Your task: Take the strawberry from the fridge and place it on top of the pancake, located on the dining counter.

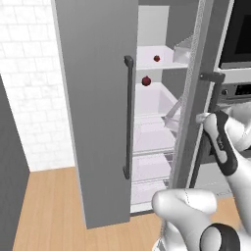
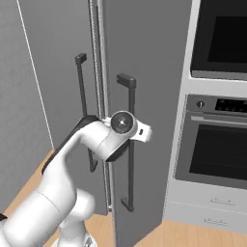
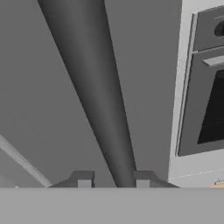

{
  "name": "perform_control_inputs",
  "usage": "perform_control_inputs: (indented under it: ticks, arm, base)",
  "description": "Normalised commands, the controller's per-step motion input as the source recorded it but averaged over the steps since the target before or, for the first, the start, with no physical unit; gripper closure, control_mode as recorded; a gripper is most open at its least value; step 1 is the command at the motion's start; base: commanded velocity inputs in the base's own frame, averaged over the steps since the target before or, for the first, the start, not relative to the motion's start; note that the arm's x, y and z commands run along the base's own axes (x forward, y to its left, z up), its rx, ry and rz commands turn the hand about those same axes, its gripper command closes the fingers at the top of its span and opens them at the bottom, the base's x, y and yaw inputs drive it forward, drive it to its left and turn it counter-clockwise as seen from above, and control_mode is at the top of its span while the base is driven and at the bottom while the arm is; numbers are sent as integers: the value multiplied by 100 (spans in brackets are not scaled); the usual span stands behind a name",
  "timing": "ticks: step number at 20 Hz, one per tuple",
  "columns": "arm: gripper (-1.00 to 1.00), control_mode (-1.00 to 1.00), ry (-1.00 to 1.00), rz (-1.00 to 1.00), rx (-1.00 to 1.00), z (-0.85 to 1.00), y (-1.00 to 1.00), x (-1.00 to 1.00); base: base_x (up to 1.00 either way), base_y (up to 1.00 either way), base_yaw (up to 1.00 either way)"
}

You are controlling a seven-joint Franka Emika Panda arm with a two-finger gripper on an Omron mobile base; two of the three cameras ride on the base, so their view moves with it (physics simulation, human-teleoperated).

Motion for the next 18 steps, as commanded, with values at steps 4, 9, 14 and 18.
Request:
perform_control_inputs:
  ticks: [4, 9, 14, 18]
  arm:
    - [-100, -100, 10, 0, 8, 48, -66, -100]
    - [-100, -100, 16, -2, -14, 29, 56, -71]
    - [-100, -100, 35, 0, -30, 25, 89, -5]
    - [-100, -100, 47, 0, -48, 2, 63, 29]
  base:
    - [0, 0, 0]
    - [0, 0, 0]
    - [0, 0, 0]
    - [0, 0, 0]
